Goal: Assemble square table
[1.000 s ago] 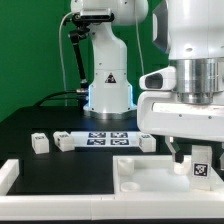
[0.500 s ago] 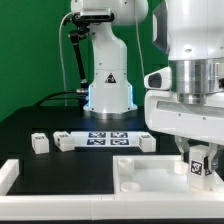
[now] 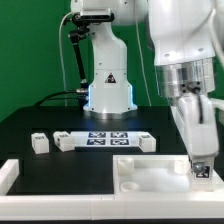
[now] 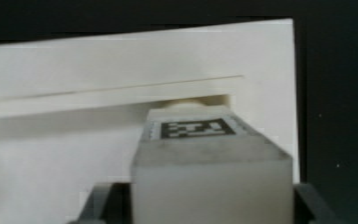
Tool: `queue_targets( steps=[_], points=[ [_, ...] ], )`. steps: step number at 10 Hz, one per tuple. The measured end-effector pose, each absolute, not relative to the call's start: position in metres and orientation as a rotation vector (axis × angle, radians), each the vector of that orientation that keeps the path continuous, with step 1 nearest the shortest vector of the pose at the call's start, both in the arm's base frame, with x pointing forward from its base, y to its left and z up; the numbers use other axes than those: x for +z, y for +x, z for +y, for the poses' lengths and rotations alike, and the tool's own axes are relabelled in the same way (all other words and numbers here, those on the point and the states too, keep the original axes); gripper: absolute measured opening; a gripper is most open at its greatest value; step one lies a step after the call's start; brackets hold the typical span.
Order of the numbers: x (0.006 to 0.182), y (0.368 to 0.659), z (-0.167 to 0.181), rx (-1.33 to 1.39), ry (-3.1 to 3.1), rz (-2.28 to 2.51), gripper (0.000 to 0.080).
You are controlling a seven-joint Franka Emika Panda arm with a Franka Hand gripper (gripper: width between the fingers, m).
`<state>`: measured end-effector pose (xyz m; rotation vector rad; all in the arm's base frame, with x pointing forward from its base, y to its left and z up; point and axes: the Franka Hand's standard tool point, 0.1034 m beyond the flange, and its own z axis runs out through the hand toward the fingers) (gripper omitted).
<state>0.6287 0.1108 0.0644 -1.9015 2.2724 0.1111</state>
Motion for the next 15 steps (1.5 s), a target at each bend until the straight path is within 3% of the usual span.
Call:
queue_targets(
  steps=[2,3,4,5,6,7,10,13,15],
  points=[
    [0.065,0.628,0.111,0.139,-1.689,2.43,0.0291],
    [0.064,0.628,0.111,0.136,-1.706,2.42,0.0372],
    [0.064,0.628,0.112,0.127,-1.778,2.368,0.0372],
    [0.065,0.627,0.119,0.085,-1.997,2.204,0.0507],
    [0.065,0.626,0.125,0.043,-2.246,1.968,0.0507],
    [0.065,0.625,0.128,0.04,-2.314,1.882,0.0623],
    [0.064,0.626,0.124,0.009,-2.51,1.616,0.0648],
    [0.065,0.632,0.117,-0.102,-2.921,0.775,0.0649],
    [0.065,0.633,0.117,-0.108,-2.912,0.804,0.0627]
  ],
)
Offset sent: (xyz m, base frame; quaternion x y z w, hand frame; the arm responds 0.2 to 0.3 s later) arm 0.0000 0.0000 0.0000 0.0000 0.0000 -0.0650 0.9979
